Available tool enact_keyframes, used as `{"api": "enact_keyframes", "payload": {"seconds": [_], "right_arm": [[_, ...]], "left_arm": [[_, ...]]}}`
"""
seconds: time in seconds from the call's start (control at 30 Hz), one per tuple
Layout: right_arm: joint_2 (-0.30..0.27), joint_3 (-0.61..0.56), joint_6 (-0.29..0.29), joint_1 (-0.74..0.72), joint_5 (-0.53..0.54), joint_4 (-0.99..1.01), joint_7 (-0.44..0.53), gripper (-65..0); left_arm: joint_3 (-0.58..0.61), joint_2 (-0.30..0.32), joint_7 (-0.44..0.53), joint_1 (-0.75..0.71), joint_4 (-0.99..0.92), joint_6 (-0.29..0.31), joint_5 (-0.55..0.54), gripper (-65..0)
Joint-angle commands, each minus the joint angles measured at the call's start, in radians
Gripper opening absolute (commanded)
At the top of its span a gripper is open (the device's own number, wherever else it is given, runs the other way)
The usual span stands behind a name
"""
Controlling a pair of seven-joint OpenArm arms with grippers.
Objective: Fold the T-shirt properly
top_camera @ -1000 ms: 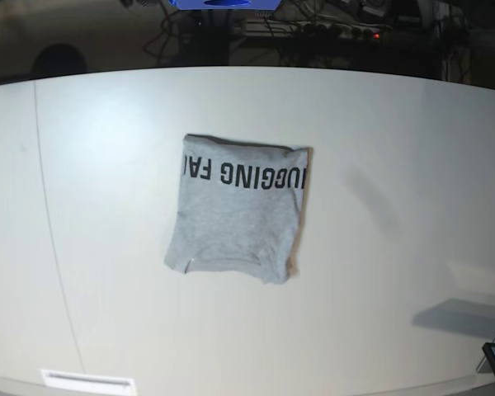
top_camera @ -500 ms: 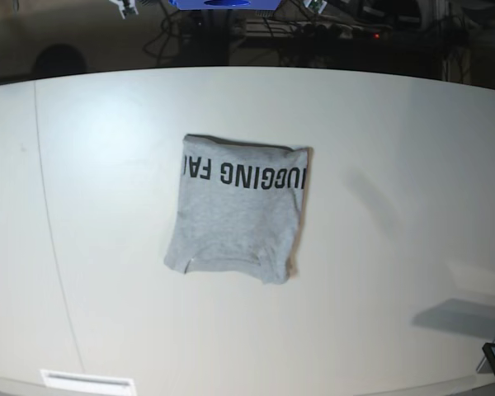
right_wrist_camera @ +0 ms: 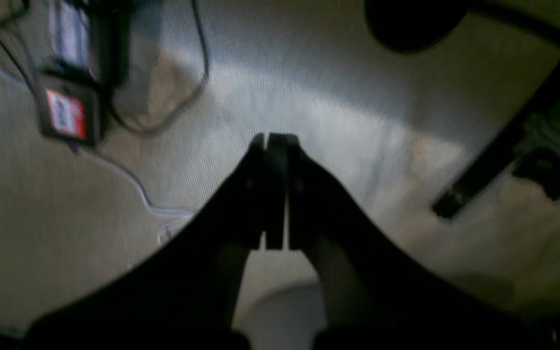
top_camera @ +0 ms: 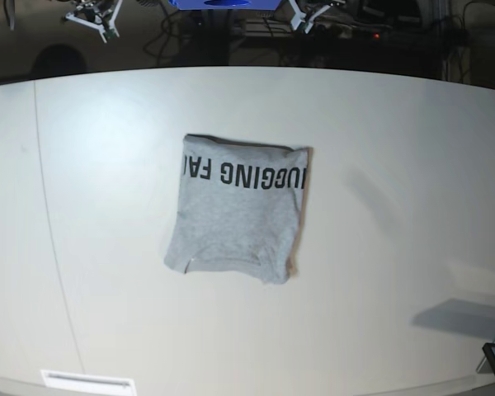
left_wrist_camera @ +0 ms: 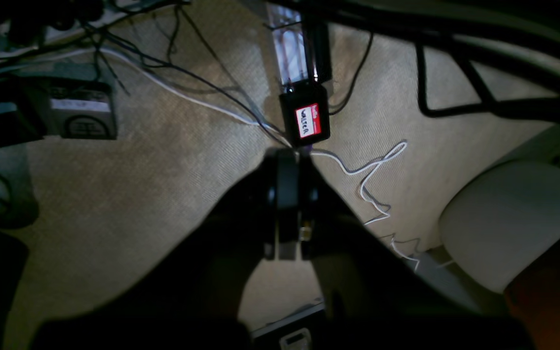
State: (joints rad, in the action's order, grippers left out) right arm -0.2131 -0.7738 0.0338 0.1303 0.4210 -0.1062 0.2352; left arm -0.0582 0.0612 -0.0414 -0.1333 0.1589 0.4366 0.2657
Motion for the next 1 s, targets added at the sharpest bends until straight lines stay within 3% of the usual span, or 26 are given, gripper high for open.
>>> {"api": "enact_keyframes", "payload": {"seconds": [0.0,0.1,0.27,0.97], "right_arm": [[-0.009,-0.016,0.001,-0.002,0.005,0.003,0.016,-64.7],[-0.016,-0.059,0.001,-0.028,0.005,0.006,0.017,-64.7],[-0.044,-0.062,0.001,-0.045,0.006,0.006,0.016,-64.7],[-0.022,-0.06,0.002,-0.037,0.006,0.006,0.016,-64.7]], "left_arm": [[-0.001,0.001,-0.001,0.004,0.001,0.006,0.004,-65.0],[-0.001,0.004,0.005,0.013,0.006,-0.014,0.004,-65.0],[0.013,0.013,0.007,0.037,0.006,-0.137,0.011,-65.0],[0.001,-0.011,0.007,0.04,0.006,-0.138,0.005,-65.0]]}}
